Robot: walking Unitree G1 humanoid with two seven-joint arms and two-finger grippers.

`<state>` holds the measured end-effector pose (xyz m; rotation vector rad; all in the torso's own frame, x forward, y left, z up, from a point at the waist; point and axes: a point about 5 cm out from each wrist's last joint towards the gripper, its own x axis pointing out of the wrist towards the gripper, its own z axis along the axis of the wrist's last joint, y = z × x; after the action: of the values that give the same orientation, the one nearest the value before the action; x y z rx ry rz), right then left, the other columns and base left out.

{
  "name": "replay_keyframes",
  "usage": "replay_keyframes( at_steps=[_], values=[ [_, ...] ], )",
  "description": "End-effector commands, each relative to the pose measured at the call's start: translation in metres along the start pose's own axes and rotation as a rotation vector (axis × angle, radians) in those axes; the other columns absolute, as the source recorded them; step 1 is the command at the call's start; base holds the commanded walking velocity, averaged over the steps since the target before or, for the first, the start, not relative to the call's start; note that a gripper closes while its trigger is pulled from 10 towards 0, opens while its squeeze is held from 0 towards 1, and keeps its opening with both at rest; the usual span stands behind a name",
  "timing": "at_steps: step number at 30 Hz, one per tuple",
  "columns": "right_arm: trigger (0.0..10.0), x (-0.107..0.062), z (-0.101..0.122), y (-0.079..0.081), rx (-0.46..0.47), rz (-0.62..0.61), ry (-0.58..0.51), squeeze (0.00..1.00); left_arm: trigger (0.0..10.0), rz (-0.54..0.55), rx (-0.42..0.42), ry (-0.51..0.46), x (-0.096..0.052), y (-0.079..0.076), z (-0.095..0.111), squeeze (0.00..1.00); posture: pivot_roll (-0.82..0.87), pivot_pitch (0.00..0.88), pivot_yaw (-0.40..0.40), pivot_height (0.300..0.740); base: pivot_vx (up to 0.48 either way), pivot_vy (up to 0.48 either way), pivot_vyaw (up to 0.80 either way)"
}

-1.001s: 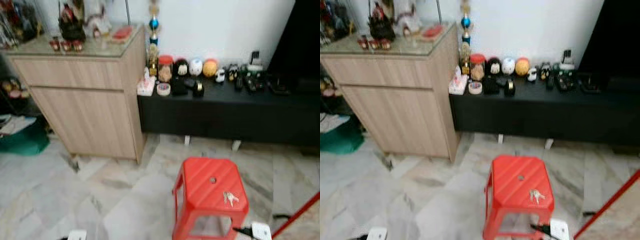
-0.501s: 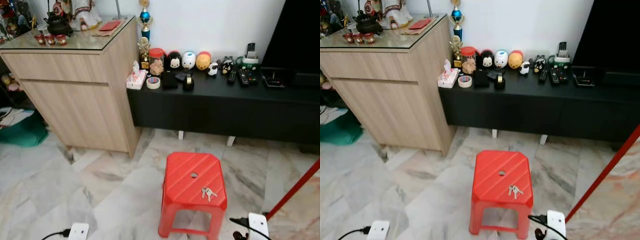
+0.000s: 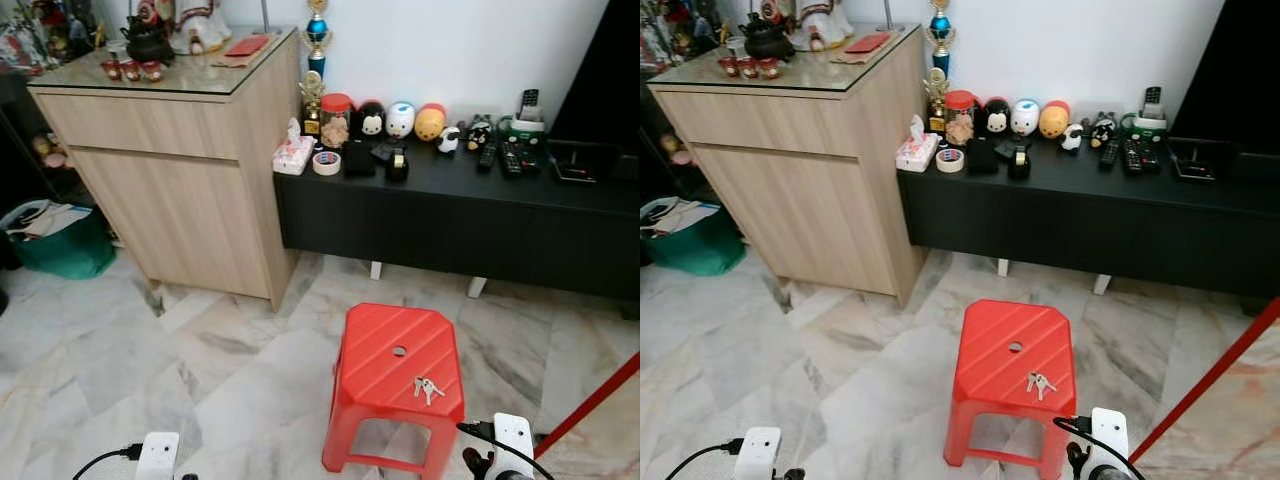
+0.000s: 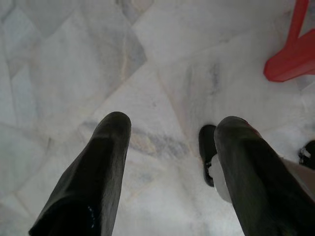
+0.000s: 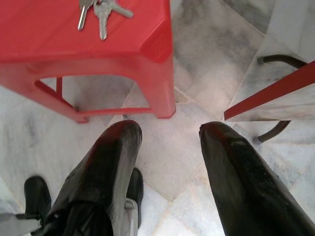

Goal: Hang keys on a hook

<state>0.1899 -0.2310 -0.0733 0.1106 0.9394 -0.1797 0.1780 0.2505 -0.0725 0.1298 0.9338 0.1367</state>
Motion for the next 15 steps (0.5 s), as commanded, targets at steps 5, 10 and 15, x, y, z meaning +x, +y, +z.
replay_keyframes(
  at_steps=[5,10,15],
  values=[
    [10.0,0.000,0.005,-0.001,0.031,-0.001,-0.019,0.00,10.0,-0.001,0.015,-0.005,0.000,0.006,0.003,0.00,-0.03,0.000,0.016,0.740,0.000,0.000,0.00],
    [10.0,0.000,0.001,-0.004,0.025,-0.009,0.000,0.00,10.0,-0.001,0.001,0.005,-0.001,0.006,0.000,0.00,-0.01,0.000,0.008,0.740,0.000,0.000,0.00],
    [10.0,-0.001,-0.003,-0.008,0.028,-0.020,0.019,0.00,10.0,-0.011,-0.002,0.029,-0.001,0.004,-0.006,0.00,-0.02,0.000,0.007,0.740,0.000,0.000,0.00]
  ],
)
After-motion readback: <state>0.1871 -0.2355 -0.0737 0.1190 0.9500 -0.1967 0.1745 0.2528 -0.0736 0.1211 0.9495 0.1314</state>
